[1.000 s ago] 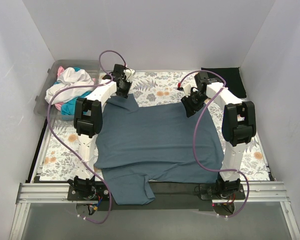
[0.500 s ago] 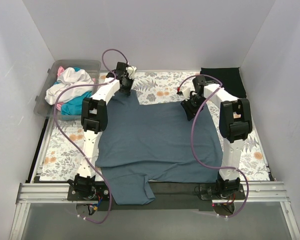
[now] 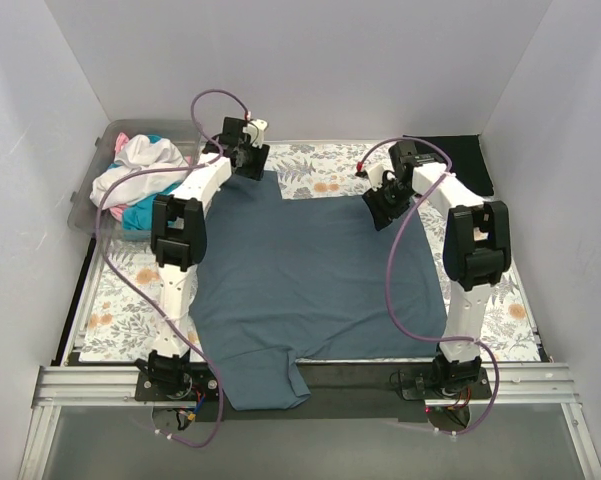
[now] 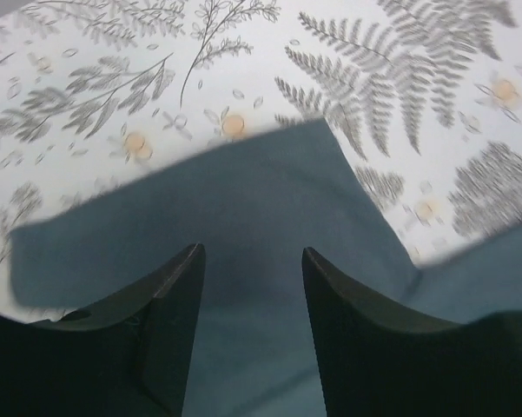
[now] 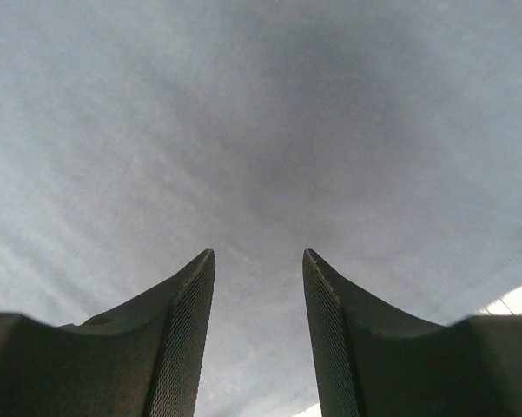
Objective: Fold and stack the t-shirts
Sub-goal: Flatten the tshirt out
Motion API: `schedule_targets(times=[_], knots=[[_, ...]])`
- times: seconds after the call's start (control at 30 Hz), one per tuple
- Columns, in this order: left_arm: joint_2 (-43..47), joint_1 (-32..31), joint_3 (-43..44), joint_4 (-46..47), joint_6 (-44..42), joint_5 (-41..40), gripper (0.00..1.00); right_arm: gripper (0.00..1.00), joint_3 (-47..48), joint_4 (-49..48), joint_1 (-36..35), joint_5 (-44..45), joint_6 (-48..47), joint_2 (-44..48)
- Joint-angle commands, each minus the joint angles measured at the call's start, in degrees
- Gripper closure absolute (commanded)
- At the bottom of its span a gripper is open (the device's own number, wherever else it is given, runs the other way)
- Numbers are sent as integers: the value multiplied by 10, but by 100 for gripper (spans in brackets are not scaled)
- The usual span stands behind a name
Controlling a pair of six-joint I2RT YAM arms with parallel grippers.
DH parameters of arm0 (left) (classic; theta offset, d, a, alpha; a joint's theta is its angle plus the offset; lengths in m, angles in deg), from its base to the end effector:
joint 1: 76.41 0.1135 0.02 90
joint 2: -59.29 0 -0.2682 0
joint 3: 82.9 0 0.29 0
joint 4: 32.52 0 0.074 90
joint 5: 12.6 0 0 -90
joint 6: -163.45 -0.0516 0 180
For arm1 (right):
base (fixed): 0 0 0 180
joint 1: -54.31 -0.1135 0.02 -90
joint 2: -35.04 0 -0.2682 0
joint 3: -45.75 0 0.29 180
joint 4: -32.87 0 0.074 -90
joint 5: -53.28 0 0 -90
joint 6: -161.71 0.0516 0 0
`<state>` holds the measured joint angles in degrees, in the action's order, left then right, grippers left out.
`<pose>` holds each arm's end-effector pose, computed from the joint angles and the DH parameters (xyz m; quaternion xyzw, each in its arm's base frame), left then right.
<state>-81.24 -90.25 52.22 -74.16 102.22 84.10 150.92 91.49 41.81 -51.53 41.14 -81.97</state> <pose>0.5822 -0.1496 0.1650 -0.0995 0.9239 -0.1834 0.3207 0.4531 0.1140 0.1762 -0.3791 0.9010 0.0990 0.1861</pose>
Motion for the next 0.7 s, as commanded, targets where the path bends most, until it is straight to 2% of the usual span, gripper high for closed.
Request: schedule_targets(times=[0.0,0.2,0.3,0.67], knots=[[186,4,-70,-14,5,20,53,48,-6,-1,1,-4,-3,64],[312,18,-310,-25,32,34,57,48,-62,-2,0,14,-18,87],[332,30,-371,-19,44,33,58,48,-59,-4,0,17,-15,78],[270,73,-377,-34,55,16,60,48,-36,-19,1,27,-13,11]])
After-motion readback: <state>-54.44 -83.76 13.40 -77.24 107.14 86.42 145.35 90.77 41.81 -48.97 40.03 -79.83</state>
